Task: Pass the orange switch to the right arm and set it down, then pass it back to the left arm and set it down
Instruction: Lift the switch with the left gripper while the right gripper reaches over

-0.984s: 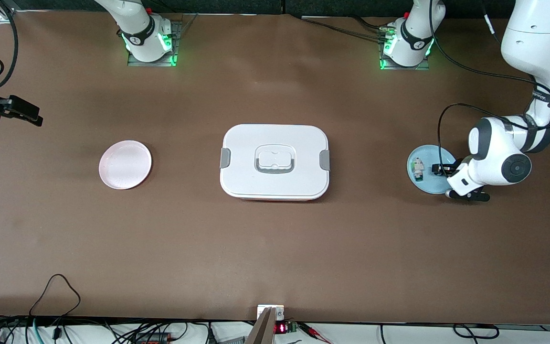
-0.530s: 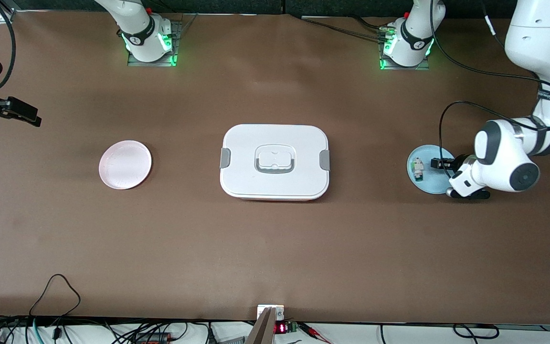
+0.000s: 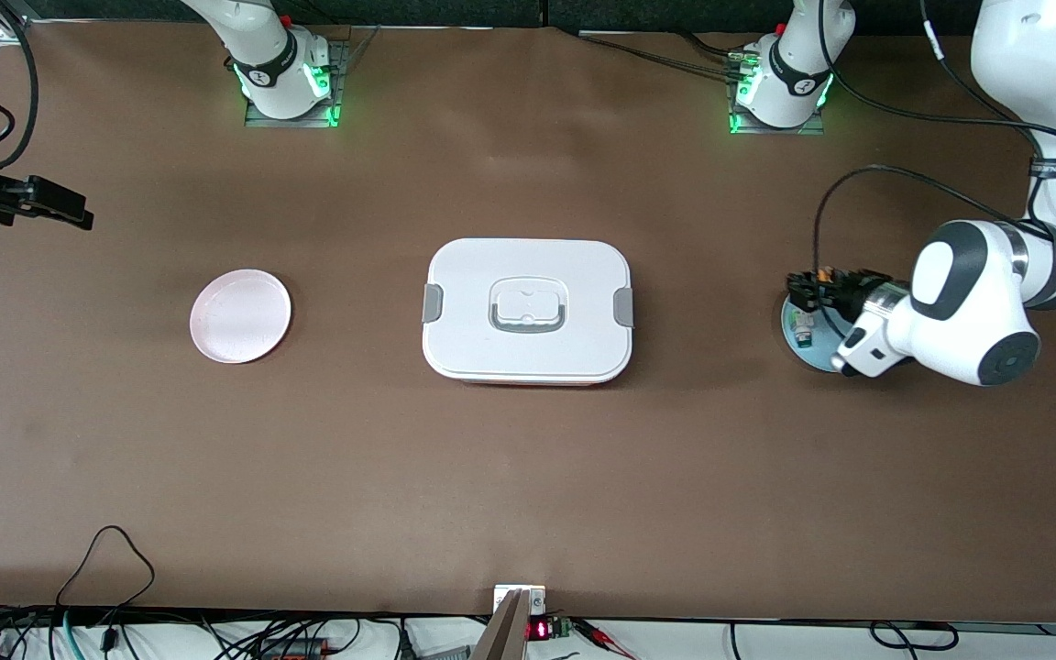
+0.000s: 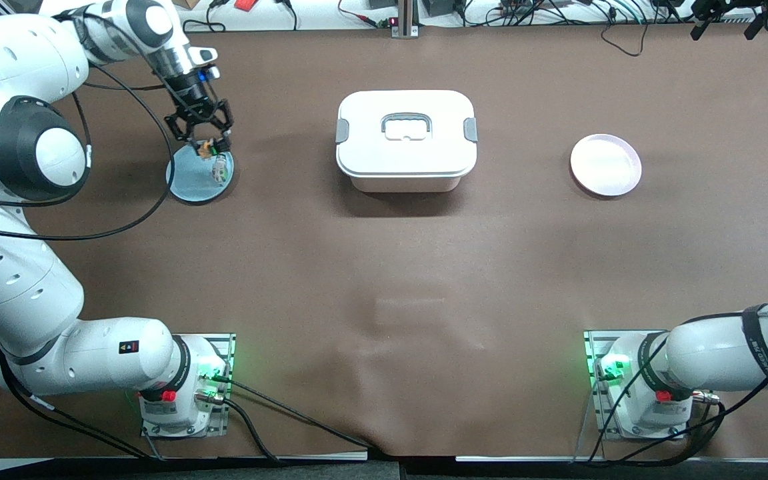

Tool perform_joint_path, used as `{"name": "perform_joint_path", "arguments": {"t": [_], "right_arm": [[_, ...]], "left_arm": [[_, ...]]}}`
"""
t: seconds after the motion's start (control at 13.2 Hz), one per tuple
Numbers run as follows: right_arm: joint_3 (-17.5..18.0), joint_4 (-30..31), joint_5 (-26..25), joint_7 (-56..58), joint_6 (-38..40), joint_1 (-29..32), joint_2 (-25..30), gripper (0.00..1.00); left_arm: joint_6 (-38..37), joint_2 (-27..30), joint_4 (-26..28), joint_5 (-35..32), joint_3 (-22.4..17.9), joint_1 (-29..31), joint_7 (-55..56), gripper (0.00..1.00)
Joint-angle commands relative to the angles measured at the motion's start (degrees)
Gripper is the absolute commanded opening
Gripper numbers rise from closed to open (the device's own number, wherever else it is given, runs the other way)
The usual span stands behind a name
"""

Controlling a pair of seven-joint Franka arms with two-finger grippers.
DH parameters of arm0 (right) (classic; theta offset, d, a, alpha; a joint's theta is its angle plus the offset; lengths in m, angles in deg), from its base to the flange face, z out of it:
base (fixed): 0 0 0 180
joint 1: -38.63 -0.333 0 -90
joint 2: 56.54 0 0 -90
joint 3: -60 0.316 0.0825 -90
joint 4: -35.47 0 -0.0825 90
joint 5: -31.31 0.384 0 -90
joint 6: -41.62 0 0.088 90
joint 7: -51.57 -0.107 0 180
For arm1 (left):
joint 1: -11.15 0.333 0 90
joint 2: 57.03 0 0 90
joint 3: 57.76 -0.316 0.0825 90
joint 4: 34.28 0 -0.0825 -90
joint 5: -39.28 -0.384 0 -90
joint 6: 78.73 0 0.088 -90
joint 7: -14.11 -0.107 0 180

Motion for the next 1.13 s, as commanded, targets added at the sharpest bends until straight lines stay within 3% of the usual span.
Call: {"name": "perform_joint_path", "arguments": {"t": [0.0, 0.23, 0.68, 0.91, 1.06], "right_arm": [[0.0, -0.7, 6.3, 1.0, 1.1, -0.1, -0.2, 1.0], [0.0, -0.5, 11.2, 0.9, 0.7, 0.1, -1.3, 1.0], [0.0, 4.0, 34.7, 1.2, -3.2, 0.5, -3.8, 1.0], [0.2, 6.3, 47.7, 2.2, -8.5, -1.3, -4.9, 1.0], [0.2, 8.8, 55.2, 5.6, -11.2, -3.1, -5.9, 1.0]], "left_arm": [[-7.0, 0.2, -5.9, 6.1, 5.9, 0.0, 12.5, 0.27], [-8.9, 0.2, -8.9, 17.0, 10.5, 0.0, 28.2, 0.24], [-10.6, 0.3, -15.4, 45.1, 13.3, -0.8, 58.6, 0.24], [3.4, 0.2, -18.8, 51.1, 13.7, -7.5, 73.3, 0.23], [12.7, -0.2, -18.8, 52.0, 13.6, -12.9, 75.2, 0.23]]}}
